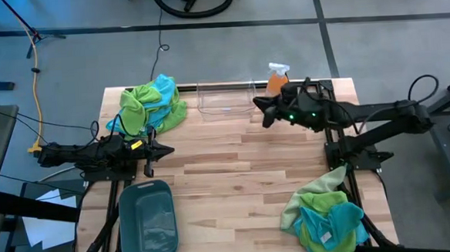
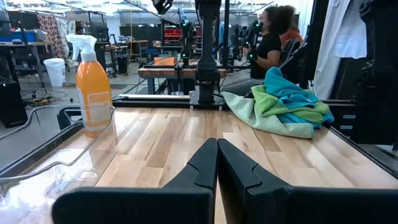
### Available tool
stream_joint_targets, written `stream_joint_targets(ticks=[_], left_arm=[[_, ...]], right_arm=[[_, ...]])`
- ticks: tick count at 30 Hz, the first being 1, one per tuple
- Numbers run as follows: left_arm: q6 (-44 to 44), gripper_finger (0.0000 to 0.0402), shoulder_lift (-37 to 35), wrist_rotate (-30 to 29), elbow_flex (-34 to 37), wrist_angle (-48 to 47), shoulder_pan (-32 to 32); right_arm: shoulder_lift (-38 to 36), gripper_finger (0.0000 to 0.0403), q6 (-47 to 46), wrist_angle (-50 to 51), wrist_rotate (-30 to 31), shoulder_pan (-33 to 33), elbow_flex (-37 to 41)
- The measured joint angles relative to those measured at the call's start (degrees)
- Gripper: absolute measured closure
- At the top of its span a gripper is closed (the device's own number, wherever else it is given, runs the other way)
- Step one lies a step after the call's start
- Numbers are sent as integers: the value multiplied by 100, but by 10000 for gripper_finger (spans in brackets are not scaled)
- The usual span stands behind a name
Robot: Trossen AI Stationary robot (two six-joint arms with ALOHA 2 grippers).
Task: Sort microfiber towel by color & place in baskets
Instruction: Put the blue microfiber towel into the transparent bin
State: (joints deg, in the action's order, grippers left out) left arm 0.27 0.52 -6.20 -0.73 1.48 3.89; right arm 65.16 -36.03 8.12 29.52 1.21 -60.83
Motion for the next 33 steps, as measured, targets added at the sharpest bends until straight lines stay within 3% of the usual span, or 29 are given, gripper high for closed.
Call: stream_joint_targets(ticks=[5,10,18,21,26,33], left_arm=[[-453,402,1,7,2,347,0],[-1738,402,-1,-136,0,1336,1],[-2830,402,1,-233,0,2406,-1],[-3159,402,194,-1066,-74,2933,-8],[-3108,380,1294,-1438,-1057,1957,-8],[-2475,291,3498,-1512,-3250,-1092,-34]], right_arm=[[101,267,-225,1800,-570,285,-657],[-8,215,-255,2777,-1333,409,-694],[-118,200,-242,3984,-1473,-56,-694],[-130,200,-217,4248,-1307,-222,-694],[-131,200,-102,4358,-1201,-325,-694],[-131,200,4,4506,-1961,-271,-693]])
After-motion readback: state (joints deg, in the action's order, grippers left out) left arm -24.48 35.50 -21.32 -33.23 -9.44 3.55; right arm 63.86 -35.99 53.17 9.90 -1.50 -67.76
